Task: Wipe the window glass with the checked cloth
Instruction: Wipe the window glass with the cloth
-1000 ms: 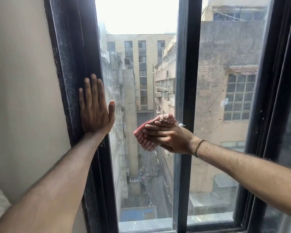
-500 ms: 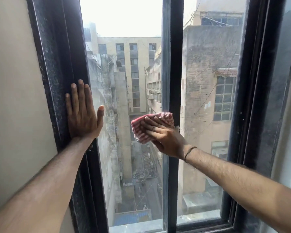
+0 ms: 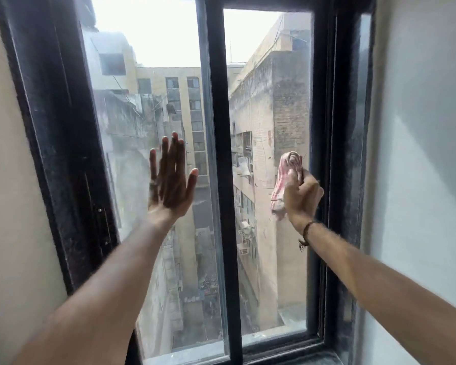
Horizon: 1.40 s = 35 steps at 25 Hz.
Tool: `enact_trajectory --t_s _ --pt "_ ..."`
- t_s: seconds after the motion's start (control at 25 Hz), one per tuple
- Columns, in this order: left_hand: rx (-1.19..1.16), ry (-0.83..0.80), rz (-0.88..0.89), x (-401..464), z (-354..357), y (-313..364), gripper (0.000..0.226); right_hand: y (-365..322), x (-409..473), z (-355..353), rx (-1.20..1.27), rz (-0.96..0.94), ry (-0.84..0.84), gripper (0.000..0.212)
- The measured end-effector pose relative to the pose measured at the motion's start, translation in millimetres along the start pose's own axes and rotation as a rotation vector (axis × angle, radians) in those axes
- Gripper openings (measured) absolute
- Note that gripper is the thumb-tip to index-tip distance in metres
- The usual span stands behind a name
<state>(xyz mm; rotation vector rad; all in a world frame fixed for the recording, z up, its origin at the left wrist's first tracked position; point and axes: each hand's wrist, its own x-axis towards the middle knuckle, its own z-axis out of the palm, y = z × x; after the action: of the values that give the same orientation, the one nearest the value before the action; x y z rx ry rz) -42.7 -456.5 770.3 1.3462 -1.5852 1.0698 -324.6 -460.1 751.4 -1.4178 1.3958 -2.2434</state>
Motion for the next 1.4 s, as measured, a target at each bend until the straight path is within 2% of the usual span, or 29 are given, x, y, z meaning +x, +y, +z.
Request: enact_trajectory --t_s 0.08,0.16,0.36,0.44,0.56,0.68,0.76,0.8,0.84,1.0,1.08,1.16,1.2,1.24,1.28,1.36,1.4 --pt "-0.086 0.022 0.043 18.3 12.8 48.0 0.070 10.3 28.5 -14.4 -0.049 0.065 0.057 0.033" --pt "-0.100 0.028 0.066 31.8 29.4 81.7 0.069 22.5 47.6 -16.4 -0.106 0.052 0.063 0.031" --pt "-0.008 0.045 0.024 44.0 76.7 101.2 0.073 81.1 67.2 21.9 -0.173 -0.144 0.020 0.026" --pt "0.018 0.109 0.045 43.4 90.2 99.6 0.073 103.7 75.1 40.3 -0.169 -0.241 0.016 0.033" --pt "0.045 0.184 0.081 44.7 100.8 96.5 0.072 110.6 80.1 82.5 -0.190 -0.652 -0.065 0.046" --pt "0.045 0.212 0.089 50.1 104.0 93.7 0.073 138.6 41.4 96.5 -0.199 -1.091 -0.385 0.042" --pt "0.048 0.216 0.090 51.7 104.2 93.0 0.074 188.2 22.4 69.0 -0.302 -1.234 -0.527 0.043" --pt "0.045 0.210 0.088 50.9 103.3 93.4 0.074 208.2 30.5 51.0 -0.326 -1.244 -0.520 0.044" --pt "0.043 0.207 0.084 49.1 102.7 94.3 0.075 214.8 46.4 40.2 -0.320 -1.191 -0.444 0.044" --pt "0.015 0.222 0.094 49.7 103.1 99.1 0.078 144.8 105.4 67.4 -0.196 -0.660 -0.075 0.048" --pt "0.021 0.231 0.094 53.3 102.2 95.2 0.078 143.2 83.6 86.4 -0.213 -0.696 -0.127 0.050" --pt "0.045 0.244 0.106 51.7 103.3 92.7 0.078 185.6 48.3 67.7 -0.319 -0.929 -0.342 0.050" --pt "0.057 0.246 0.109 51.7 103.7 91.0 0.079 200.8 45.9 53.5 -0.341 -1.001 -0.391 0.049" --pt "0.051 0.234 0.109 50.3 102.4 92.3 0.080 209.2 52.2 41.5 -0.346 -0.977 -0.368 0.049" --pt "0.041 0.218 0.108 45.0 100.1 97.2 0.081 206.5 59.6 33.5 -0.348 -0.870 -0.300 0.049" --pt "0.062 0.226 0.093 46.2 101.5 98.7 0.083 172.0 81.4 50.8 -0.275 -0.668 -0.107 0.048" --pt "0.056 0.228 0.090 49.6 101.0 100.3 0.083 157.8 81.4 63.3 -0.264 -0.660 -0.079 0.048"
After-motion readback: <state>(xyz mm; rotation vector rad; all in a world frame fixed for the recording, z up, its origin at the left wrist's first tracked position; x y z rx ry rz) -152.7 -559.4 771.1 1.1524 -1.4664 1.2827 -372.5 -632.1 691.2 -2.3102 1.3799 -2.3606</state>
